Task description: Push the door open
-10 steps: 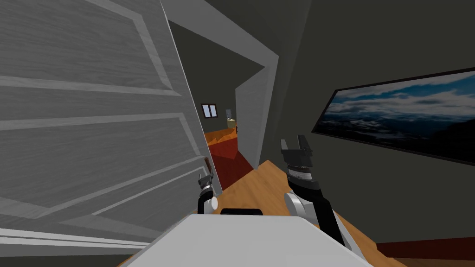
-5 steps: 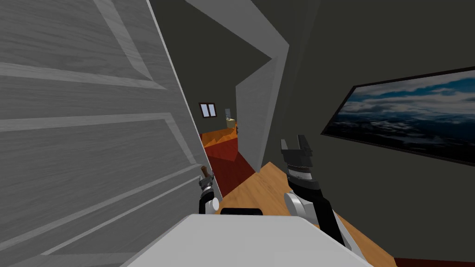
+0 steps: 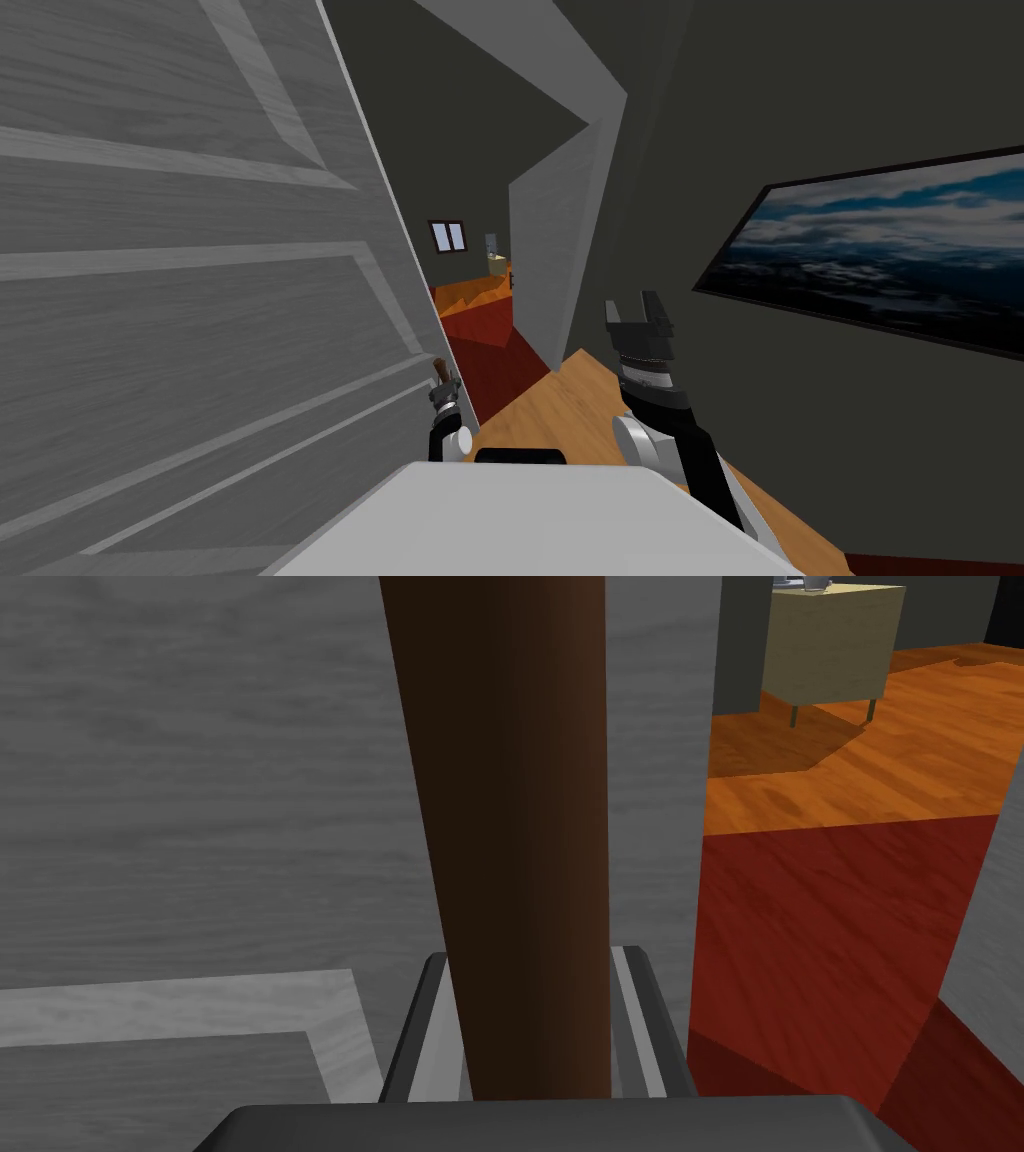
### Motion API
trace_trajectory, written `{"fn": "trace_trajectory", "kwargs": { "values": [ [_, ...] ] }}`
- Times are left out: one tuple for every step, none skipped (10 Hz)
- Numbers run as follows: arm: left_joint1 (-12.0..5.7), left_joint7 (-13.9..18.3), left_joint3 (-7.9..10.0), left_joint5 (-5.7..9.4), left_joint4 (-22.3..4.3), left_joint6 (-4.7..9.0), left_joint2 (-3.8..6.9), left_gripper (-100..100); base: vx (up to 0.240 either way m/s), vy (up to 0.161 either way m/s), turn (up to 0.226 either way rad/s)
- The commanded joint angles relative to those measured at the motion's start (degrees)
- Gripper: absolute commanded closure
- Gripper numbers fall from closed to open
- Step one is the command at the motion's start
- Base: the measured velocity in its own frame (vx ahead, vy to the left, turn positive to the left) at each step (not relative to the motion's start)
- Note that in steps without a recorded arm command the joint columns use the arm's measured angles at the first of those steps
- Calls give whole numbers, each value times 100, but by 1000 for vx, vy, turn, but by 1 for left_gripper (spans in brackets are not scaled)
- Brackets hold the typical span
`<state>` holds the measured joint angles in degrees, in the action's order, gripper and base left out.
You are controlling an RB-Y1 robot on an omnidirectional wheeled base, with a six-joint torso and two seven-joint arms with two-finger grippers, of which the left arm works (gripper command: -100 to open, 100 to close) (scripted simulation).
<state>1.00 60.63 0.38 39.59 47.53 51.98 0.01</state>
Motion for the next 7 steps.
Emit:
{"fn": "trace_trajectory", "kwargs": {
  "values": [
    [2,-3,-5,-4,5,13,-6,100,0,0,0],
    [2,-3,-5,-4,5,13,-6,100,0,0,0],
    [12,6,38,33,6,-4,43,100,148,2,35],
    [18,9,61,53,9,-8,67,100,220,13,73],
    [22,11,77,67,11,-10,83,100,165,25,51],
    [22,11,77,67,11,-10,83,100,89,13,5],
    [40,21,148,127,20,-20,149,100,161,5,65]
  ]
}}
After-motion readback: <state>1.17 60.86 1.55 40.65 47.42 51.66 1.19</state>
